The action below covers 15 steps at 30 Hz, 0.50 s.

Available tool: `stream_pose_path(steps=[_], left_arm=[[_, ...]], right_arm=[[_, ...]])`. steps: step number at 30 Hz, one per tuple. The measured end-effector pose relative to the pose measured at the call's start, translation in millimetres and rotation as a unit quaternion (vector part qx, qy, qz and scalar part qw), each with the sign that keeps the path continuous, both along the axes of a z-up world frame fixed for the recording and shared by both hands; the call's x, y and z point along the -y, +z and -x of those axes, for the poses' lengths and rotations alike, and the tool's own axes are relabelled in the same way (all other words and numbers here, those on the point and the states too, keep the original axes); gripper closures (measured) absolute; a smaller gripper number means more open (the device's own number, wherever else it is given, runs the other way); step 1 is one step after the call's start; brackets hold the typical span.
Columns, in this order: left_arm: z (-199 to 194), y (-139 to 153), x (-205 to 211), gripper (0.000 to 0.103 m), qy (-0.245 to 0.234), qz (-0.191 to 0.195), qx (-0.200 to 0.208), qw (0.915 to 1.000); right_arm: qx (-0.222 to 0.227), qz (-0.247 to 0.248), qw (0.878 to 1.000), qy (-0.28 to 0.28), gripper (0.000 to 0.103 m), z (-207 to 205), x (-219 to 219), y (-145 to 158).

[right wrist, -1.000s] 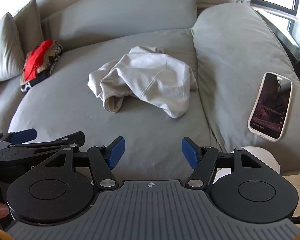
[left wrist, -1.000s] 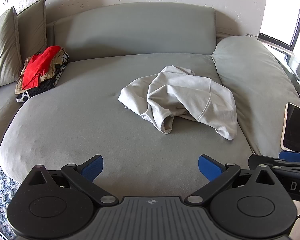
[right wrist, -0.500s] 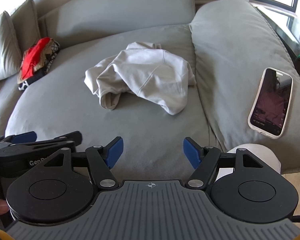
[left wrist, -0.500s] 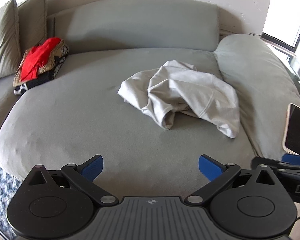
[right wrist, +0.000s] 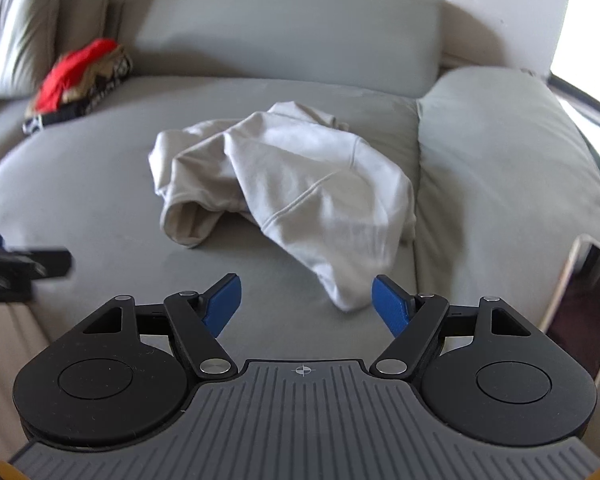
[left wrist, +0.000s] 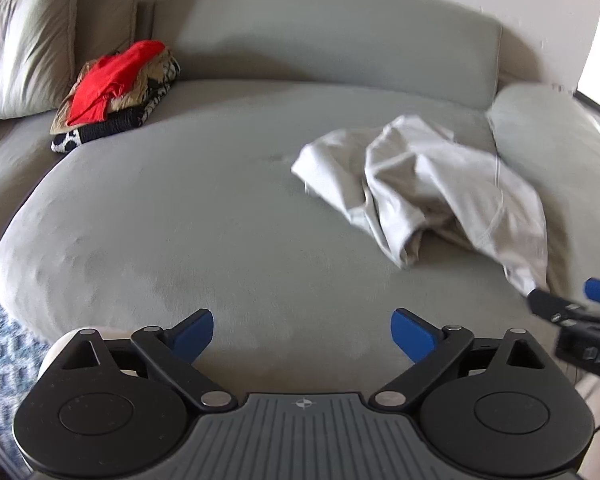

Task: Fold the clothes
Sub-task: 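Reach the right tool to the white T-shirt and close on its fabric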

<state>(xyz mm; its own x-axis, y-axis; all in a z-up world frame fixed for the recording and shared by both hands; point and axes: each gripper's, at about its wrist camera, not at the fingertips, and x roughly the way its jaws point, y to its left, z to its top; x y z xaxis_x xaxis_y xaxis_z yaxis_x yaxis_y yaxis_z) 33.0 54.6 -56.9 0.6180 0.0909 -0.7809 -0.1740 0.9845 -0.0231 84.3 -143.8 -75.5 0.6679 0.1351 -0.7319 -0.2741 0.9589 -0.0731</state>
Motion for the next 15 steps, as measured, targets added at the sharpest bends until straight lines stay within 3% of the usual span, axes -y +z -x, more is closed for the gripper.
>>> stream_pose_path(steps=[3,6,11,15], left_arm=[[-3,-2,-3,0.007,0.003,-0.006,0.023,0.9997],[-11,-5,-12,0.007,0.028,0.019,0.017,0.9993],[-23,-8,-26,0.013,0.041,0.059,0.018,0.9973],[-24,-6,-28,0.010,0.040,0.059,0.031,0.9970]], right_arm=[[0.025,0.037,0.999,0.026,0.026,-14,-10,-13],[0.045,0.081,0.994,0.050,0.027,-27,-23,-24],[0.050,0.133,0.986,0.085,0.027,-45,-42,-39],[0.059,0.183,0.975,0.115,0.026,-50,-55,-48]])
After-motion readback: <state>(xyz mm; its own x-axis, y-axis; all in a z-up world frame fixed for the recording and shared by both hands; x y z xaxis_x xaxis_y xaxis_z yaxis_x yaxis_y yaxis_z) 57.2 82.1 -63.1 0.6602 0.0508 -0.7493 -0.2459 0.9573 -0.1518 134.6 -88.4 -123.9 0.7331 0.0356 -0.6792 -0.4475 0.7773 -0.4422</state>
